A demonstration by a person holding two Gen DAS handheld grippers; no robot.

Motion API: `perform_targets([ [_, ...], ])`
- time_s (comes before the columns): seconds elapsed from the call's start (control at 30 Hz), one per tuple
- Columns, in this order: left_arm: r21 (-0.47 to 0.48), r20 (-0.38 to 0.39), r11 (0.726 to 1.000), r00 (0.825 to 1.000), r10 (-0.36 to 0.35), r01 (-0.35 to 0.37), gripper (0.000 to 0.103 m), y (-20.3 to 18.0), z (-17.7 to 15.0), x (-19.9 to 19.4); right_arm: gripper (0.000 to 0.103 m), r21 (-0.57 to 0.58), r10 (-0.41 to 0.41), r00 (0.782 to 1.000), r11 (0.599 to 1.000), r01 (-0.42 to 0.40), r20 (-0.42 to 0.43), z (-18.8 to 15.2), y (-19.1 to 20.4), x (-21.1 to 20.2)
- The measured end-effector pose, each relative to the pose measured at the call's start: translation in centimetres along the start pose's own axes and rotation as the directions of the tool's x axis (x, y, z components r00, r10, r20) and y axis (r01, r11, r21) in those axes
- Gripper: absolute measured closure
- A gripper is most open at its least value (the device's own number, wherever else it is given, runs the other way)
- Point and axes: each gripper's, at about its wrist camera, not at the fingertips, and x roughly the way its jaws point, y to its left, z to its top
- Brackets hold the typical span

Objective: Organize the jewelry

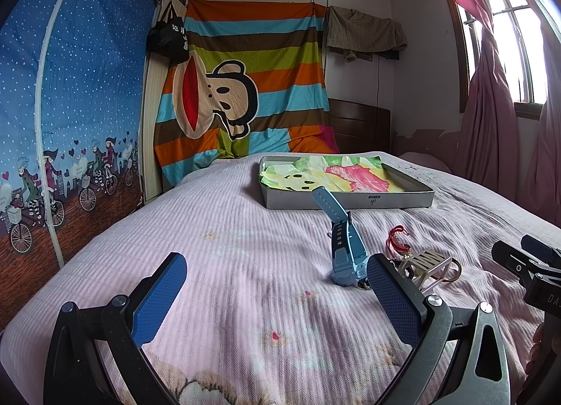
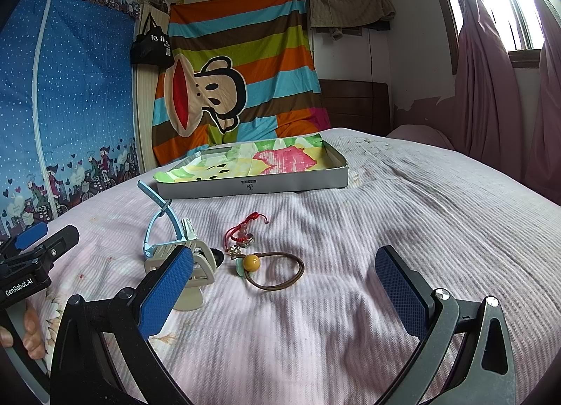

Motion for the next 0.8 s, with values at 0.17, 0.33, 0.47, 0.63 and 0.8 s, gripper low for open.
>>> perform_targets([
  [0.17, -0.001, -0.001, 1.000, 1.000, 0.000, 0.000, 0.000, 0.0, 0.0, 0.0, 0.001, 0.000, 0.000, 1.000, 1.000, 0.000, 0.000, 0.0, 0.0, 0.0],
  [0.33, -0.004, -0.006, 1.000, 1.000, -0.002, 0.002, 0.000, 0.0, 0.0, -0.1, 0.001, -0.002, -0.003, 1.000, 1.000, 0.003, 0.000, 0.1, 0.0, 0.1],
  [0.47, -0.003, -0.009, 1.000, 1.000, -0.004, 0.004, 0.000, 0.0, 0.1, 0.0, 0.001, -0.004, -0.003, 1.000, 1.000, 0.003, 0.004, 0.1, 0.0, 0.1],
  [0.63, 0.004, -0.032, 1.000, 0.999, -0.016, 0.016, 0.000, -0.5, 0.4, 0.5, 0.001, -0.013, -0.004, 1.000, 1.000, 0.005, 0.010, 0.6, 0.4, -0.1],
  [0.8, 0.008, -0.063, 1.000, 0.998, -0.023, 0.024, 0.000, -0.7, 0.5, 1.2, 0.001, -0.005, 0.000, 1.000, 1.000, 0.000, 0.002, 1.0, 0.1, 0.5],
])
